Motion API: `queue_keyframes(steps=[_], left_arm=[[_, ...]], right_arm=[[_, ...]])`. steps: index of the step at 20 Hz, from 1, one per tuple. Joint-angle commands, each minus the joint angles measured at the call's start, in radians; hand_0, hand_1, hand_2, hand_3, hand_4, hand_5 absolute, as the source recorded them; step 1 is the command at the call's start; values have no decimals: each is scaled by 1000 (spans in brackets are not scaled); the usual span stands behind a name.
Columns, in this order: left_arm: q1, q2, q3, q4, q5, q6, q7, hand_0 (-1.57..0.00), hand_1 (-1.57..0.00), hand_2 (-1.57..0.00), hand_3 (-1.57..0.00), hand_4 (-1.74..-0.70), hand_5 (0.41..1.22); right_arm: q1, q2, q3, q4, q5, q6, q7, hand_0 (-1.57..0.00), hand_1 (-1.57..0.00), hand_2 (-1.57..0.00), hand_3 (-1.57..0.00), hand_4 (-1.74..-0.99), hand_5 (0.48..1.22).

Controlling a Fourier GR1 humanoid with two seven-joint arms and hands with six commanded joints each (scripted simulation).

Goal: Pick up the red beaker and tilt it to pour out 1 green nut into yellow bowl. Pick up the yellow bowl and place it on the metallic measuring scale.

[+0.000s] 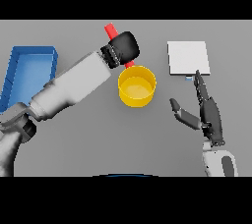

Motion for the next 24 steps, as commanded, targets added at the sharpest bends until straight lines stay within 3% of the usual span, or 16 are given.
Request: queue_keyframes(steps=[1,12,15,18,20,22,24], left_arm=[[-5,4,-23,0,-19,-5,-12,-1571,-1571,-1571,-1552,-1738,1221],[-97,-18,-191,60,-208,68,-73,-1571,-1571,-1571,-1569,-1733,1221],[-170,-23,-215,51,-241,55,-112,-1571,-1571,-1571,-1570,-1732,1221],[-309,6,-185,105,-253,85,-155,-1571,-1571,-1571,-1571,-1728,1221],[-376,23,-118,173,-223,87,-149,-1571,-1571,-1571,-1571,-1724,1221],[-430,50,-44,250,-192,122,-128,-1571,-1571,-1571,-1571,-1720,1221],[-488,73,60,338,-133,106,-70,-1571,-1571,-1571,-1571,-1725,1221]], right_arm=[[4,5,4,10,3,-1,-9,1,1,1,1,-1152,567],[-3,-2,-10,7,-16,5,-13,1,1,1,1,-1130,577],[0,3,-7,13,1,-9,-18,1,1,1,1,-1138,572],[-7,7,-3,13,6,-13,-13,1,1,1,1,-1135,563],[-5,6,-1,16,2,-6,-29,1,1,1,1,-1130,554],[-6,10,7,12,0,2,-37,1,1,1,1,-1128,554],[-23,12,5,23,-19,16,-24,1,1,1,1,-1105,559]])
